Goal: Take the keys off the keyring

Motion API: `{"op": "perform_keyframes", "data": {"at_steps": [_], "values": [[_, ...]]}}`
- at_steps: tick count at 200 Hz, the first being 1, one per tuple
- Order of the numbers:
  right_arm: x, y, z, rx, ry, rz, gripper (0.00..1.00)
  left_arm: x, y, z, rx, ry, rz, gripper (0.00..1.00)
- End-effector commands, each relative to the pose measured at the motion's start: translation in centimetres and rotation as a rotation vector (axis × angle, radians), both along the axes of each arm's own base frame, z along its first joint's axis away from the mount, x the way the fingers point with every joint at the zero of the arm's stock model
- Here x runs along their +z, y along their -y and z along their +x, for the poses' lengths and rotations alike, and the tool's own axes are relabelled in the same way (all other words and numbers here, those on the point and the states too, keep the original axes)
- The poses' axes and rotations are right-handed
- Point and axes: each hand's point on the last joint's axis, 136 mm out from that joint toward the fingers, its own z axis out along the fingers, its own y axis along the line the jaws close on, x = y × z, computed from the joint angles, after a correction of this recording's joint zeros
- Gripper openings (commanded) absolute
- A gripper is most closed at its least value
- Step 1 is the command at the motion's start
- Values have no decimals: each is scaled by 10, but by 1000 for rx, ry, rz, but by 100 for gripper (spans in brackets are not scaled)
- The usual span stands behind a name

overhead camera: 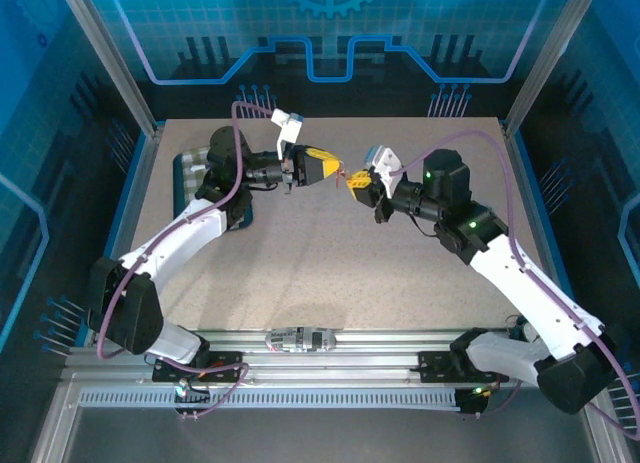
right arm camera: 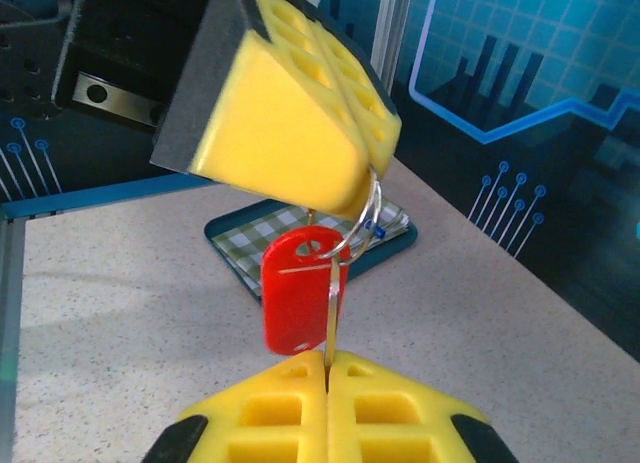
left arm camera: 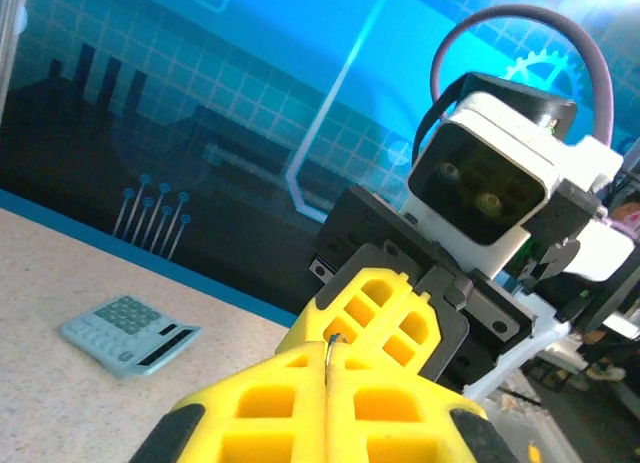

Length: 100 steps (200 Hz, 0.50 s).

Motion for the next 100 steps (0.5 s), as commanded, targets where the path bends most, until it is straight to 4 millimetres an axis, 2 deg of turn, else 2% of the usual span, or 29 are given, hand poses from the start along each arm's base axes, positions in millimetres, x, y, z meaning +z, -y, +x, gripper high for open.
{"op": "perform_keyframes", "data": {"at_steps": [1, 41, 68, 83, 100], "values": [[11, -6, -10, 23, 89, -9, 0, 9, 0, 3, 4, 1, -51, 0], [18, -6, -11, 21, 87, 7, 0, 8, -1, 0, -1, 4, -43, 0], [20, -5, -11, 19, 77, 7, 0, 6, -2, -2, 9, 8, -35, 5], [21, -5, -12, 17, 77, 7, 0, 4, -2, -2, 8, 5, -34, 0], [20, -5, -12, 13, 82, 4, 0, 6, -3, -2, 9, 3, -39, 0]]}}
